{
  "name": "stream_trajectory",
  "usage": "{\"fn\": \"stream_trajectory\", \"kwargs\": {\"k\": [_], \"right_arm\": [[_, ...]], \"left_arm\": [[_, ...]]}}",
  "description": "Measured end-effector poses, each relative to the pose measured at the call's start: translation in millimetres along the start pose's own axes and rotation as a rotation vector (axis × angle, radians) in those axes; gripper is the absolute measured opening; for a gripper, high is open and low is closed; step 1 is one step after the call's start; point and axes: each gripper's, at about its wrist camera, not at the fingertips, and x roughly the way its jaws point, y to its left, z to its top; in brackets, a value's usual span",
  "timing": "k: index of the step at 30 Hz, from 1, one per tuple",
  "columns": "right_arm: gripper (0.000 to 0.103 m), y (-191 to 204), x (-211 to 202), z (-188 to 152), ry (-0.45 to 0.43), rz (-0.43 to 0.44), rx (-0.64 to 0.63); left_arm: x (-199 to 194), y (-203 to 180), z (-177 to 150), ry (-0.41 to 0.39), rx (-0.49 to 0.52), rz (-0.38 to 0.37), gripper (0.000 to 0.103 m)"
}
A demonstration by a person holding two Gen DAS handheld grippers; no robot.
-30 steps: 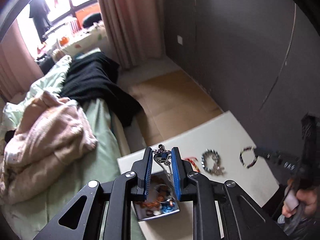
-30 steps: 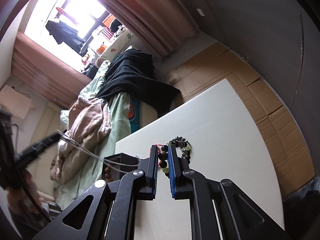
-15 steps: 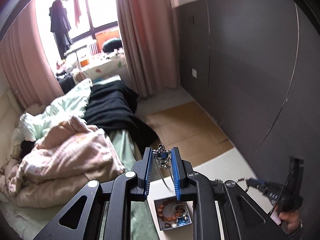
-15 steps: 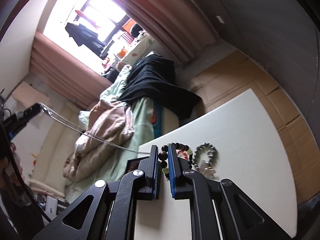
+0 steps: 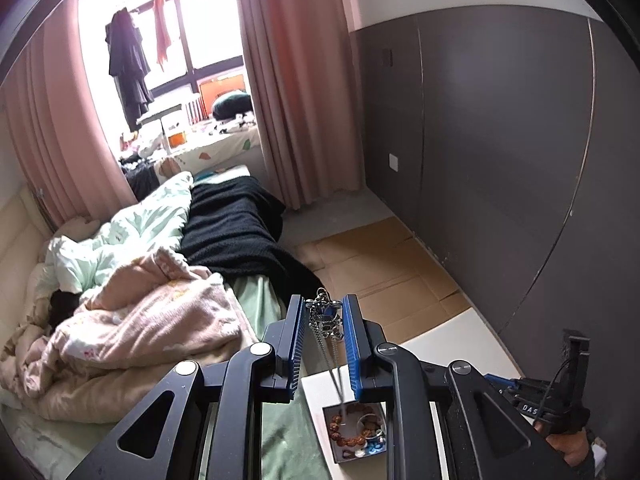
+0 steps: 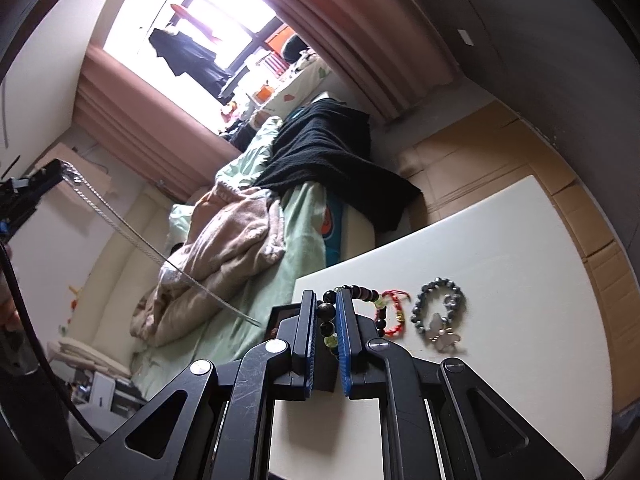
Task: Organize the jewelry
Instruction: 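Lower the silver chain into the box and open the left gripper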
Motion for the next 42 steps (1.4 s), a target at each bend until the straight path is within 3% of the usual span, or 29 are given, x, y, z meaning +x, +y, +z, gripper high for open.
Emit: {"fn": "stream_trajectory", "kwargs": {"k": [25,34,37,39,41,42], "right_arm": [[0.012,17.6,32.3,-6.4,0.034,0.000,-0.018],[0.012,25.3,55.0,-9.4,0.062,-0.004,-0.028],[0.012,27.4,63.0,-11.5,0.074,-0.008,-0.030],[0.012,28.4,67.7,-12.6,0.083,-0.012,-0.031],[0.012,30.3,72.2,-14.1,0.089,-0.011,-0.032],[0.012,31.8,74.4,-14.6,0.090,-0.008,-0.034]], "left_arm": [[139.0,1.4,-135.9,0.219,-0.177,-0.189,0.020],[192.3,3.2,-188.5,0.279,-0.305,-0.214,0.020],[206.8,14.7,-204.3,0.292,-0.408,-0.215,0.021],[209.6,26.3,-212.5,0.289,-0.481,-0.219,0.025],[205.6,32.6,-212.2,0.277,-0.495,-0.213,0.048],[200.0,35.3,-210.4,0.249,-0.499,-0.231,0.053]]}}
